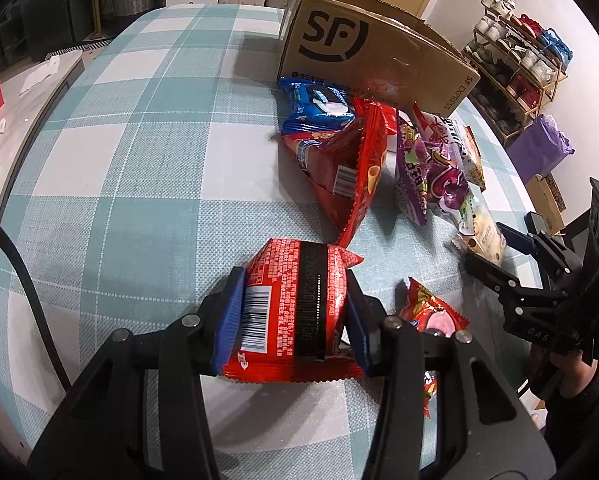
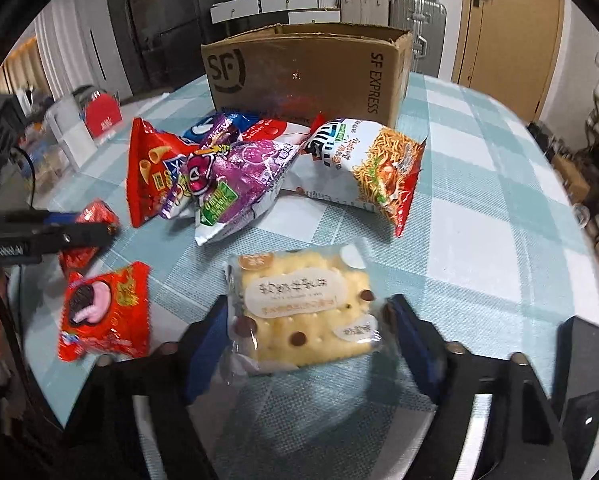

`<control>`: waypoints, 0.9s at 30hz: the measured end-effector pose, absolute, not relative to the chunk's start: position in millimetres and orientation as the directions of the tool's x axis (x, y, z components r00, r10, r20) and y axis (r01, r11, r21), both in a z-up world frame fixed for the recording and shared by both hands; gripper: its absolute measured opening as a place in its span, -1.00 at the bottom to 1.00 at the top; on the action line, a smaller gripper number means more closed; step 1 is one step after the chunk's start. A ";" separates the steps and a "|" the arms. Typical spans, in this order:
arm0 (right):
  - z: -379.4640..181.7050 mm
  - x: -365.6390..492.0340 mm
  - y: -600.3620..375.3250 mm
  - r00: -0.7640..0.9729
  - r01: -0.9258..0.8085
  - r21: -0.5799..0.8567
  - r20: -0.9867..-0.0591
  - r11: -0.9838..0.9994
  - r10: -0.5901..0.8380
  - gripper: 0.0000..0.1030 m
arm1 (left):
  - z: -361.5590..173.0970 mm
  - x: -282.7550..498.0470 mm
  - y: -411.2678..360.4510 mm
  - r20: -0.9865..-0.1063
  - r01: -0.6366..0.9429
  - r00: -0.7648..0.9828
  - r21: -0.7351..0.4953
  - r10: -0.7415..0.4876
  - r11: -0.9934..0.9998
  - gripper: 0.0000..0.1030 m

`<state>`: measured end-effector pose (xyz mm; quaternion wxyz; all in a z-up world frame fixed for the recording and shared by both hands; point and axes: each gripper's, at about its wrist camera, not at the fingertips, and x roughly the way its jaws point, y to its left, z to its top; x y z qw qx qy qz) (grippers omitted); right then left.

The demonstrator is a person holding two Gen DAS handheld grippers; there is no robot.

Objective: Organize snacks
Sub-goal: 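Grasp the wrapped cream bread bun with the right gripper, then carry the red pack with the left gripper while the right carries the bun to the box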

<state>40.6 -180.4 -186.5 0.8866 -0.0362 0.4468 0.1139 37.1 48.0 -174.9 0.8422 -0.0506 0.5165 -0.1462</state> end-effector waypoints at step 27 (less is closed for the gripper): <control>-134.1 20.6 -206.3 0.631 -0.255 0.344 -0.649 0.904 0.425 0.23 | -137.0 30.8 60.4 -0.819 0.197 0.486 -0.238 -0.305 0.951 -0.16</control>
